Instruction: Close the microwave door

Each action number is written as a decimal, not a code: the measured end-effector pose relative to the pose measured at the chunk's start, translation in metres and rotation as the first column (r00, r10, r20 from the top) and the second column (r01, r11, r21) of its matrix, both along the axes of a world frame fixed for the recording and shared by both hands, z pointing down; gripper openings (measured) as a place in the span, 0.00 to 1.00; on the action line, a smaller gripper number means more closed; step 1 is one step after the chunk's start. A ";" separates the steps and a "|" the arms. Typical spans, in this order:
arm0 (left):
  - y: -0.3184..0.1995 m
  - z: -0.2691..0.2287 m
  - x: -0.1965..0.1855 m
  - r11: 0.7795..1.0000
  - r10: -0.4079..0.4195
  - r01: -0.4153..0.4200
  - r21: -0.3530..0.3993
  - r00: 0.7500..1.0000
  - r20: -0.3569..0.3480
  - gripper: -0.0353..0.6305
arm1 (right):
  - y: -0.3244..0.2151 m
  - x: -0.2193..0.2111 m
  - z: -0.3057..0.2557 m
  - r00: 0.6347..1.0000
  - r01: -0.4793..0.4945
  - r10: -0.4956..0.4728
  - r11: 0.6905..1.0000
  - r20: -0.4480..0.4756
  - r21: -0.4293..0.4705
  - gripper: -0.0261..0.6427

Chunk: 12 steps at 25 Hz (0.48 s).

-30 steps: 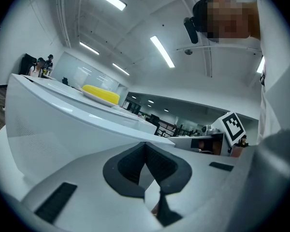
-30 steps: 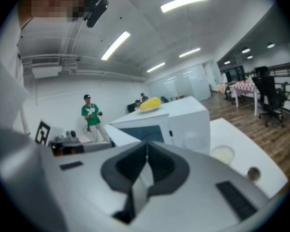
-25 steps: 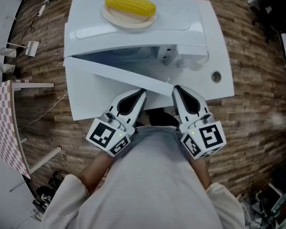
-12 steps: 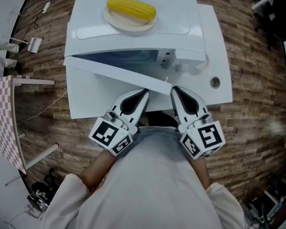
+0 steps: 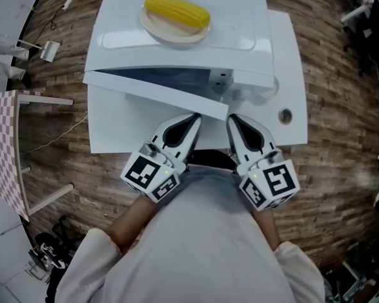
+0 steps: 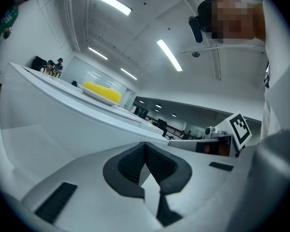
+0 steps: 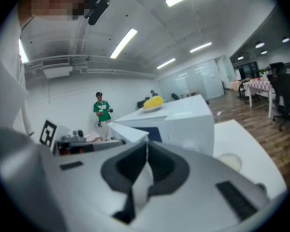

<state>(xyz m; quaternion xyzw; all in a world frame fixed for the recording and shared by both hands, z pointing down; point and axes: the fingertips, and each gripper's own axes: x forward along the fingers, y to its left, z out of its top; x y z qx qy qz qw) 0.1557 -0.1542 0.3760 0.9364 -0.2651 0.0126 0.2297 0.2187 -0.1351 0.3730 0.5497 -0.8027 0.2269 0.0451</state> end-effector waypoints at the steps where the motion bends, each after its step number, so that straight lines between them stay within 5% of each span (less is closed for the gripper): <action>1: -0.002 -0.001 0.002 1.000 -0.002 0.002 0.001 1.000 -0.002 0.08 | -0.001 0.001 0.000 1.000 0.001 -0.001 1.000 0.002 -0.001 0.08; 12: -0.014 -0.003 0.023 0.999 0.029 -0.029 0.029 1.000 0.007 0.08 | -0.014 0.012 -0.007 1.000 -0.007 0.007 1.000 -0.005 0.022 0.08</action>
